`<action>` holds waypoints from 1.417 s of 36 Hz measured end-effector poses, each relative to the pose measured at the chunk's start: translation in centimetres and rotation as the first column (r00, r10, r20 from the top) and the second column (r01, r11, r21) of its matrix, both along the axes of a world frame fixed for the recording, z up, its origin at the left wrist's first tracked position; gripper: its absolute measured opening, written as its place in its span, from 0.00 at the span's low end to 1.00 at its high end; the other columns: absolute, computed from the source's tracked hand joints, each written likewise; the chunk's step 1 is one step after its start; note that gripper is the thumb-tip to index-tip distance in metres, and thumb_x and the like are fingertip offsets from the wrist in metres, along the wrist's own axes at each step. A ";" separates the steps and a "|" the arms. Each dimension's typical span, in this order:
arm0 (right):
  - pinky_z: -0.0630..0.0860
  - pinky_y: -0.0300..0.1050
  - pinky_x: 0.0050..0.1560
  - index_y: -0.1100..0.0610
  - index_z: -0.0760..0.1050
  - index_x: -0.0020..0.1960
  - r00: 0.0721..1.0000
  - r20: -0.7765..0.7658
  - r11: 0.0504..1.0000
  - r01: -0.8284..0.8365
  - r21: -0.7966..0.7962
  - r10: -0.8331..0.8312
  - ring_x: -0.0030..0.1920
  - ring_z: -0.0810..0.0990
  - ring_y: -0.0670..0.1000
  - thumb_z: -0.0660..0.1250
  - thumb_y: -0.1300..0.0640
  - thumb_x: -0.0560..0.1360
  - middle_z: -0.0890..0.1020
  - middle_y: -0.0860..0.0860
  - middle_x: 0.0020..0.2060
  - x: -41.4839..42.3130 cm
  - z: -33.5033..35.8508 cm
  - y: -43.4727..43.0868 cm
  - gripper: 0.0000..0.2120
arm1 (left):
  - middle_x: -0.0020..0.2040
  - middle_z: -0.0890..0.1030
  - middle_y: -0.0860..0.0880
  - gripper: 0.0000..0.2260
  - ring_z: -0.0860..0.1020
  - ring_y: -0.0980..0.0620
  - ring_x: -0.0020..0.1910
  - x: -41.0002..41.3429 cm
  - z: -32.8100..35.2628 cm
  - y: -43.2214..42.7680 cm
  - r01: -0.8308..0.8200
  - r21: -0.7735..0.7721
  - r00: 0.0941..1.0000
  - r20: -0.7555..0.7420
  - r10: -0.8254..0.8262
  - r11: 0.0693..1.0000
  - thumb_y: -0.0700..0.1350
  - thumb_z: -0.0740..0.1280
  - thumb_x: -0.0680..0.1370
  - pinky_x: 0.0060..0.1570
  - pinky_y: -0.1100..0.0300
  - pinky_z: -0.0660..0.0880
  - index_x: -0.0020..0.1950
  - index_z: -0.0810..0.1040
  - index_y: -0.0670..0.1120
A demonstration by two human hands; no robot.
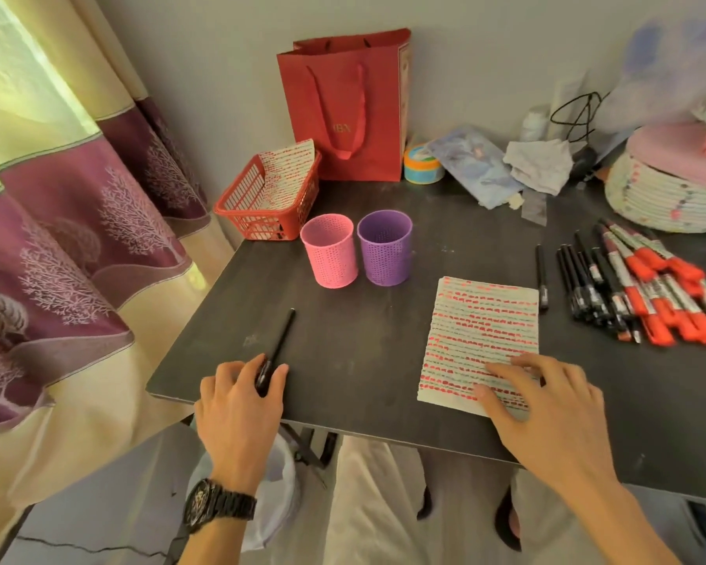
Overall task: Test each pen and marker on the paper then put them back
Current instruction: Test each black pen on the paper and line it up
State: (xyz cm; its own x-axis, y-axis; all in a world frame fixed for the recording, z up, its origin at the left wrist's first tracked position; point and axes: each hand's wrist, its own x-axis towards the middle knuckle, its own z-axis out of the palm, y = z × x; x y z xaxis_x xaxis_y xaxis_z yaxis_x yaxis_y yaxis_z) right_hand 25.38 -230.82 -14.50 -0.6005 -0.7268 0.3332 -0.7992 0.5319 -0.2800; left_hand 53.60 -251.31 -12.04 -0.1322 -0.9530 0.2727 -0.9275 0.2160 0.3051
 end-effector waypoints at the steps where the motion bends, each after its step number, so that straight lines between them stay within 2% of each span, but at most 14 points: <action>1: 0.74 0.57 0.54 0.41 0.81 0.58 1.000 0.002 1.000 0.001 -0.006 -0.001 0.58 0.70 0.52 0.57 0.32 0.74 0.79 0.46 0.59 0.0 0.0 0.0 0.23 | 0.61 0.78 0.46 0.23 0.73 0.41 0.61 -0.2 0.1 0.2 0.015 -0.003 1.000 -0.001 -0.015 1.000 0.61 0.66 0.78 0.58 0.43 0.72 0.67 0.80 0.49; 6: 0.73 0.54 0.55 0.41 0.81 0.56 1.000 0.025 0.998 -0.017 -0.063 0.018 0.58 0.71 0.49 0.59 0.33 0.73 0.78 0.43 0.57 0.1 -0.3 0.2 0.20 | 0.65 0.76 0.45 0.22 0.71 0.40 0.65 -4.2 1.3 2.0 0.221 -0.147 0.970 -0.065 -0.233 0.964 0.53 0.73 0.76 0.60 0.41 0.72 0.68 0.77 0.48; 11: 0.70 0.45 0.52 0.39 0.80 0.53 0.996 0.073 0.996 -0.035 -0.082 0.041 0.54 0.72 0.45 0.62 0.33 0.73 0.76 0.39 0.53 0.3 0.1 0.3 0.17 | 0.68 0.76 0.51 0.21 0.71 0.48 0.69 -11.0 2.2 3.3 0.590 -0.120 0.794 -0.095 -0.601 0.798 0.55 0.69 0.77 0.66 0.48 0.71 0.70 0.76 0.53; 13: 0.67 0.42 0.51 0.39 0.80 0.52 0.994 0.097 0.996 -0.034 -0.082 0.042 0.53 0.70 0.43 0.62 0.34 0.73 0.75 0.37 0.52 0.3 0.4 0.5 0.15 | 0.75 0.69 0.55 0.23 0.64 0.51 0.76 -13.6 2.0 3.2 0.711 -0.014 0.703 -0.026 -0.711 0.703 0.59 0.64 0.79 0.74 0.50 0.59 0.74 0.70 0.59; 15: 0.66 0.39 0.50 0.38 0.80 0.51 0.993 0.112 0.995 -0.028 -0.093 0.038 0.51 0.70 0.41 0.62 0.35 0.73 0.75 0.35 0.50 0.4 0.7 0.6 0.13 | 0.80 0.61 0.58 0.24 0.55 0.53 0.80 -15.7 1.4 2.8 0.785 0.059 0.617 0.032 -0.787 0.617 0.62 0.60 0.81 0.76 0.51 0.46 0.77 0.64 0.63; 18: 0.65 0.36 0.51 0.38 0.81 0.49 0.982 0.183 0.995 -0.034 -0.091 0.051 0.50 0.70 0.40 0.61 0.34 0.74 0.75 0.34 0.49 0.2 1.2 0.9 0.14 | 0.82 0.53 0.58 0.24 0.48 0.56 0.81 -17.3 0.0 2.5 0.829 0.145 0.532 0.099 -0.841 0.541 0.65 0.54 0.81 0.77 0.49 0.38 0.78 0.60 0.65; 21: 0.66 0.34 0.54 0.38 0.81 0.49 0.951 0.300 0.995 -0.049 -0.084 0.072 0.53 0.71 0.39 0.60 0.33 0.74 0.75 0.32 0.49 -0.4 1.7 1.0 0.15 | 0.82 0.52 0.60 0.25 0.48 0.58 0.81 -17.4 -1.3 2.4 0.825 0.194 0.536 0.026 -0.844 0.530 0.68 0.48 0.80 0.77 0.51 0.38 0.78 0.58 0.67; 25: 0.72 0.33 0.52 0.37 0.78 0.50 0.906 0.419 0.990 0.001 -0.143 0.060 0.53 0.75 0.38 0.68 0.44 0.77 0.76 0.34 0.50 -2.5 3.0 0.4 0.02 | 0.80 0.57 0.63 0.27 0.53 0.60 0.79 -17.3 -1.8 1.9 0.815 0.196 0.563 -0.044 -0.826 0.545 0.71 0.49 0.77 0.76 0.54 0.39 0.76 0.61 0.69; 29: 0.73 0.31 0.46 0.41 0.77 0.55 0.917 0.398 0.991 0.034 -0.132 0.021 0.49 0.78 0.38 0.68 0.49 0.79 0.77 0.38 0.54 -6.6 5.3 -1.8 0.06 | 0.78 0.59 0.64 0.28 0.56 0.61 0.78 -17.5 -1.7 1.8 0.802 0.204 0.587 -0.093 -0.804 0.562 0.73 0.52 0.75 0.75 0.56 0.39 0.75 0.63 0.69; 34: 0.73 0.45 0.47 0.50 0.74 0.62 0.956 0.239 0.980 0.142 0.138 -0.173 0.53 0.80 0.51 0.63 0.45 0.80 0.81 0.48 0.55 -11.6 8.3 -6.7 0.14 | 0.79 0.57 0.63 0.29 0.55 0.61 0.78 -17.5 -1.6 1.9 0.794 0.210 0.599 -0.107 -0.794 0.571 0.73 0.52 0.75 0.75 0.57 0.38 0.75 0.62 0.69; 38: 0.70 0.47 0.43 0.57 0.74 0.59 0.970 0.059 0.899 0.195 0.392 -0.236 0.55 0.81 0.59 0.61 0.43 0.81 0.83 0.56 0.54 -13.2 9.1 -9.8 0.18 | 0.80 0.56 0.62 0.29 0.54 0.59 0.79 -17.5 -1.4 2.0 0.794 0.230 0.597 -0.123 -0.793 0.562 0.72 0.53 0.75 0.76 0.55 0.40 0.76 0.62 0.67; 42: 0.74 0.49 0.44 0.58 0.76 0.57 0.972 0.019 0.808 0.182 0.561 -0.232 0.56 0.81 0.60 0.65 0.47 0.79 0.82 0.58 0.56 -13.9 8.6 -11.3 0.15 | 0.80 0.58 0.60 0.28 0.55 0.57 0.79 -17.3 -1.2 2.1 0.799 0.231 0.590 -0.124 -0.798 0.555 0.71 0.55 0.76 0.76 0.54 0.41 0.76 0.64 0.66; 47: 0.73 0.48 0.43 0.57 0.71 0.49 0.974 0.005 0.787 0.181 0.590 -0.227 0.54 0.81 0.61 0.65 0.53 0.78 0.81 0.59 0.56 -14.5 8.4 -12.0 0.07 | 0.80 0.58 0.59 0.29 0.55 0.57 0.79 -17.4 -1.2 2.1 0.803 0.223 0.586 -0.127 -0.800 0.553 0.71 0.55 0.76 0.76 0.54 0.41 0.76 0.64 0.65; 51: 0.68 0.45 0.38 0.58 0.70 0.53 0.964 0.107 0.890 0.180 0.418 -0.245 0.49 0.80 0.59 0.60 0.52 0.82 0.82 0.60 0.54 -14.4 9.2 -10.8 0.09 | 0.80 0.57 0.59 0.29 0.54 0.57 0.79 -17.4 -1.1 2.0 0.796 0.238 0.592 -0.112 -0.798 0.557 0.72 0.54 0.76 0.77 0.53 0.42 0.76 0.63 0.65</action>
State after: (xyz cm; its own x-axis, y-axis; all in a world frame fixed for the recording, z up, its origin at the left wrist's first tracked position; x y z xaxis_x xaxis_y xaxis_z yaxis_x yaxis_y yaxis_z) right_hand 10.99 -241.67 -5.33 -0.7753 -0.6279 -0.0673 -0.6191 0.7768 -0.1154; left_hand 36.16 -249.27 -13.16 -0.8712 -0.4882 0.0516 -0.4163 0.7903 0.4496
